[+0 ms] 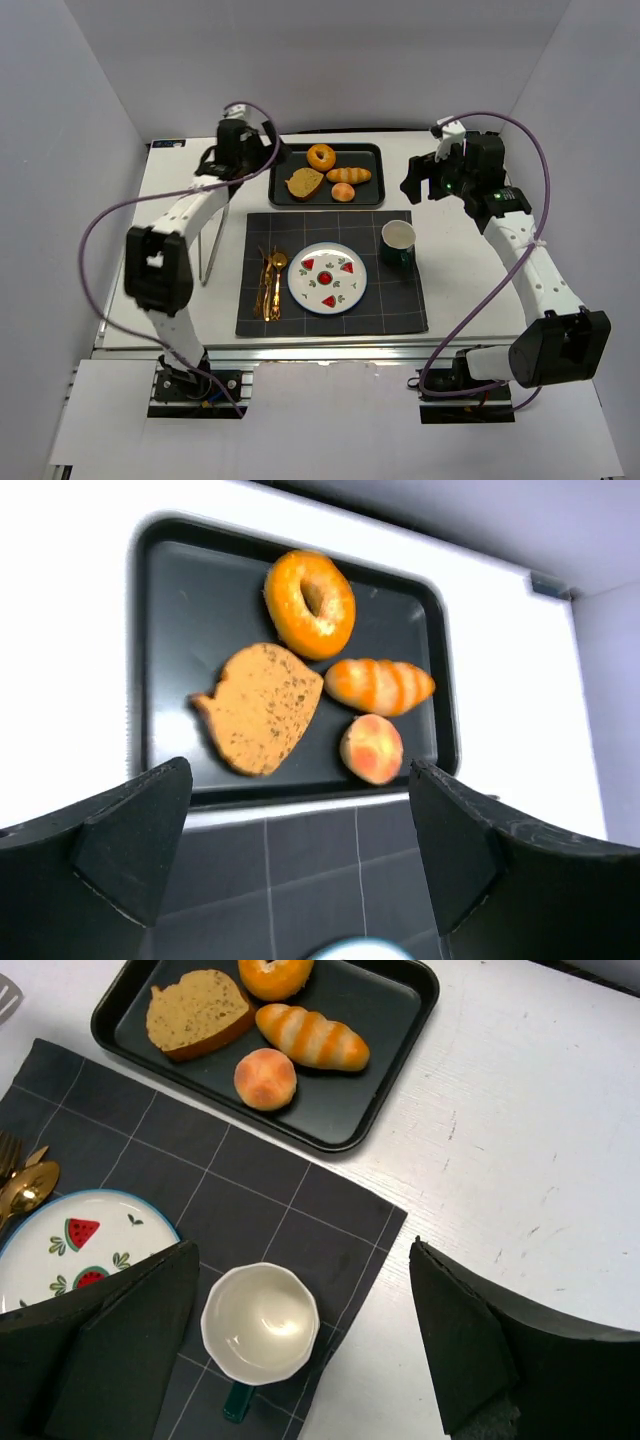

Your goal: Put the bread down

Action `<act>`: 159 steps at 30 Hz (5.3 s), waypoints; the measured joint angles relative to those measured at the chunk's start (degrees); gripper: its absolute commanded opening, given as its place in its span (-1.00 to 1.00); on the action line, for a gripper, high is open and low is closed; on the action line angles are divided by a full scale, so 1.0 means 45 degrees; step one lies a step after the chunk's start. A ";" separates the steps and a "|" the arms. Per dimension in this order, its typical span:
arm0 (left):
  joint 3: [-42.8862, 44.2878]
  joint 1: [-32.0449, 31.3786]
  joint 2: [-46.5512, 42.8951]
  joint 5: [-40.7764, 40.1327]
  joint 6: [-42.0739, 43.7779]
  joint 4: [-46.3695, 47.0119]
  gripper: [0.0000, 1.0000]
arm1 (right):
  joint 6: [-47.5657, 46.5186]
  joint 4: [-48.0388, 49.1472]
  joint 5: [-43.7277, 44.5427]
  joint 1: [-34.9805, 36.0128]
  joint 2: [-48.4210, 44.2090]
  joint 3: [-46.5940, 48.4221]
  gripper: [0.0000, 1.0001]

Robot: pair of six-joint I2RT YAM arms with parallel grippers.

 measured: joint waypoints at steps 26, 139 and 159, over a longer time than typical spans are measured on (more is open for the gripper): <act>-0.8466 0.4809 -0.4299 -0.1073 0.6552 -0.4051 0.53 | -0.7247 -0.2259 -0.8762 -0.0044 0.1496 -0.0452 0.51; 0.2671 0.0811 0.3128 0.4046 -0.2574 -0.2288 -0.06 | -0.5790 0.0219 -0.9058 -0.1593 0.0204 -0.2735 0.54; 0.2875 0.0753 0.3677 0.4357 -0.2438 -0.2613 0.00 | -0.5790 0.0219 -0.9092 -0.1681 0.0204 -0.2735 0.54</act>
